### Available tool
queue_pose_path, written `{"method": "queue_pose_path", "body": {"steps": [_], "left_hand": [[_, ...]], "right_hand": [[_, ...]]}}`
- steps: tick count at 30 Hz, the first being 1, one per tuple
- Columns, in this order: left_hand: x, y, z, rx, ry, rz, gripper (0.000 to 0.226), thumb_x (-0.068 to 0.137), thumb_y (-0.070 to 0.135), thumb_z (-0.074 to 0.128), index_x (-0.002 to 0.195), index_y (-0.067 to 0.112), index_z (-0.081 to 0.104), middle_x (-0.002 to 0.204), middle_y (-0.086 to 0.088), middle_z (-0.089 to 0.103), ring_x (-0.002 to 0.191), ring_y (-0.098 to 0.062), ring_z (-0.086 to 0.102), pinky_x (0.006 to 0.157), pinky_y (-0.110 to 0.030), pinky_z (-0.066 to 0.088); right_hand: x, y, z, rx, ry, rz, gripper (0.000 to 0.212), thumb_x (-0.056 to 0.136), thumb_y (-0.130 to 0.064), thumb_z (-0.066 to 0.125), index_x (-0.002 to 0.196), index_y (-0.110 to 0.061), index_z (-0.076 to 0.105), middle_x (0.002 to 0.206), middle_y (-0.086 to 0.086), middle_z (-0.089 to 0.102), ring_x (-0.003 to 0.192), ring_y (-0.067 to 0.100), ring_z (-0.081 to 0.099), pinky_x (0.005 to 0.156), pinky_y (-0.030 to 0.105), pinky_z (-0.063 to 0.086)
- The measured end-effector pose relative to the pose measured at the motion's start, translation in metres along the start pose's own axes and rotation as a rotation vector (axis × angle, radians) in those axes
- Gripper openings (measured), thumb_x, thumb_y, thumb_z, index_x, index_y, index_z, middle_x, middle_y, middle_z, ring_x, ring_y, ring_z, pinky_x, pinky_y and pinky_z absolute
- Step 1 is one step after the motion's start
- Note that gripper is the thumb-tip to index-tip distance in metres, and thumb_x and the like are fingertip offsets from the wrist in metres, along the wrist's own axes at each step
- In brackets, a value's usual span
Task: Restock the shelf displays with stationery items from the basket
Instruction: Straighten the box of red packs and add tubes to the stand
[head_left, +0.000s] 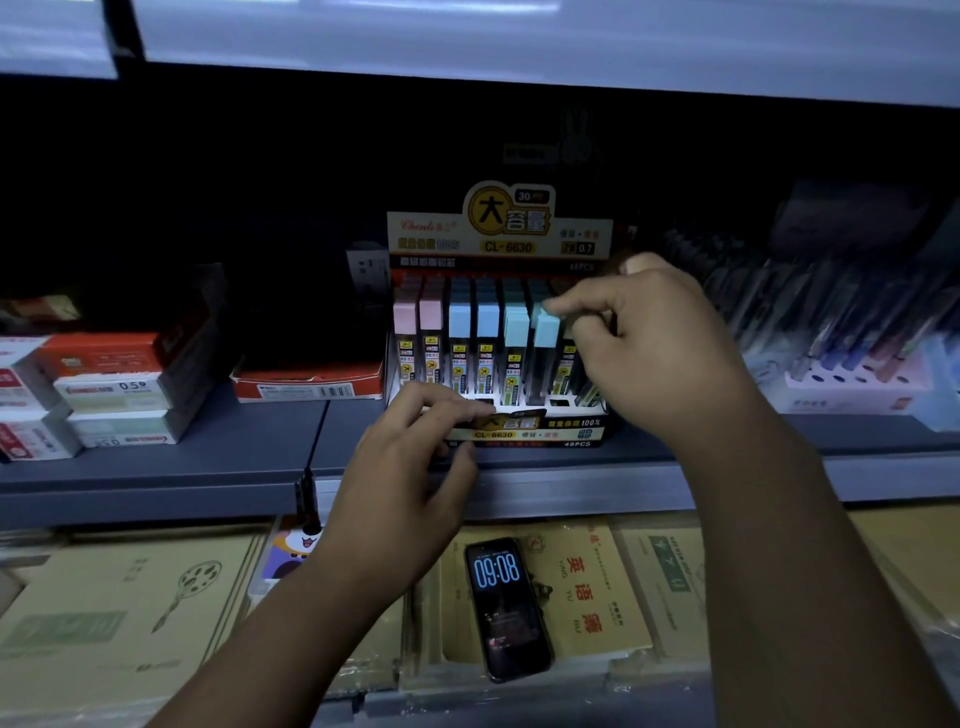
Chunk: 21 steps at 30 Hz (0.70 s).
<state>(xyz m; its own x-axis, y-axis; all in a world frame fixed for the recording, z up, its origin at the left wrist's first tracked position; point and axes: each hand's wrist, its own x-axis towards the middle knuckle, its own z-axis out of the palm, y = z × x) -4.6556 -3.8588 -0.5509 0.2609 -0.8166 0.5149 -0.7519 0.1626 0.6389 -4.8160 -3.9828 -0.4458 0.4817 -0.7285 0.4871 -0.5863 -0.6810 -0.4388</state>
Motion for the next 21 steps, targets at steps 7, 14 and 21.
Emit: {"method": "queue_pose_path", "body": {"steps": [7,14,21], "left_hand": [[0.001,0.000,0.001,-0.001,0.007,0.004,0.032,0.097,0.013,0.062,0.124,0.028,0.067,0.120,0.015,0.052,0.100,-0.009,0.058,0.084,-0.039,0.053],[0.001,0.000,0.001,0.015,0.007,0.010,0.033,0.096,0.013,0.063,0.125,0.029,0.066,0.120,0.016,0.052,0.099,-0.008,0.058,0.083,-0.038,0.054],[0.001,0.000,0.001,0.024,0.008,0.016,0.034,0.096,0.012,0.063,0.125,0.029,0.066,0.120,0.014,0.052,0.098,-0.008,0.058,0.082,-0.039,0.054]], "right_hand": [[-0.005,-0.004,0.001,0.055,0.031,-0.043,0.013,0.091,-0.041,0.067,0.097,-0.030,0.069,0.088,-0.012,0.060,0.070,0.005,0.054,0.071,0.037,0.054],[-0.004,-0.021,0.017,-0.004,0.081,0.044,0.016,0.092,-0.027,0.071,0.098,-0.018,0.060,0.082,0.002,0.063,0.077,0.023,0.064,0.071,0.042,0.058],[-0.002,-0.028,0.019,0.049,0.193,0.051,0.005,0.089,-0.013,0.066,0.093,-0.012,0.065,0.081,0.000,0.058,0.070,0.016,0.057,0.063,0.030,0.053]]}}
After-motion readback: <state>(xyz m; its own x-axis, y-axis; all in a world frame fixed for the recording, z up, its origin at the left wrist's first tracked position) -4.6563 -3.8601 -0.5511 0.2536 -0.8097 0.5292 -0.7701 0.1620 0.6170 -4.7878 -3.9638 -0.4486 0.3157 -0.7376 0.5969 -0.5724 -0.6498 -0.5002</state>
